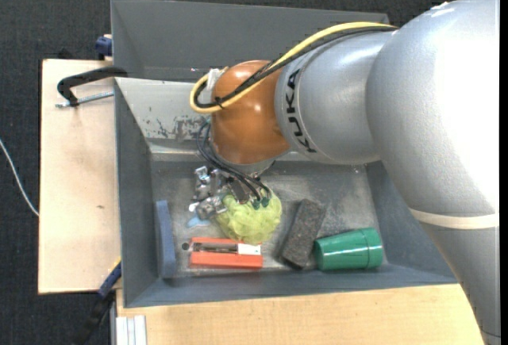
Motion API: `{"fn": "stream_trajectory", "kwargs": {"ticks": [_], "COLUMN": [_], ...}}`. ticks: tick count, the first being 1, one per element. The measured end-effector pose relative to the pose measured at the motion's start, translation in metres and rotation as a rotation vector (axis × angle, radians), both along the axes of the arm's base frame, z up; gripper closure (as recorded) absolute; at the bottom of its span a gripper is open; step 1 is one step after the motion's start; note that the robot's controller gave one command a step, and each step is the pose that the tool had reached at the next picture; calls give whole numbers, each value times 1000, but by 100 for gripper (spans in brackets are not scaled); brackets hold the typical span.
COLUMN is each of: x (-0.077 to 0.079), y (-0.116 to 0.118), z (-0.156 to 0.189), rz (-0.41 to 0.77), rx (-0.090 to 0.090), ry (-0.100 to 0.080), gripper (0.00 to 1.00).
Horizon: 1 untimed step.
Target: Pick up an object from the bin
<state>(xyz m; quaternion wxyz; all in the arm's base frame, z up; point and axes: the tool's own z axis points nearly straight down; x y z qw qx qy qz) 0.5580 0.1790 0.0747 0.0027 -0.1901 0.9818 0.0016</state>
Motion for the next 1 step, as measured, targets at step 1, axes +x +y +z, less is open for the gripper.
{"fn": "stream_trajectory", "kwargs": {"ticks": [1], "x": [-20], "y": [-7], "z": [192], "rz": [121], "rx": [-2], "ry": [1], "gripper": [100]}}
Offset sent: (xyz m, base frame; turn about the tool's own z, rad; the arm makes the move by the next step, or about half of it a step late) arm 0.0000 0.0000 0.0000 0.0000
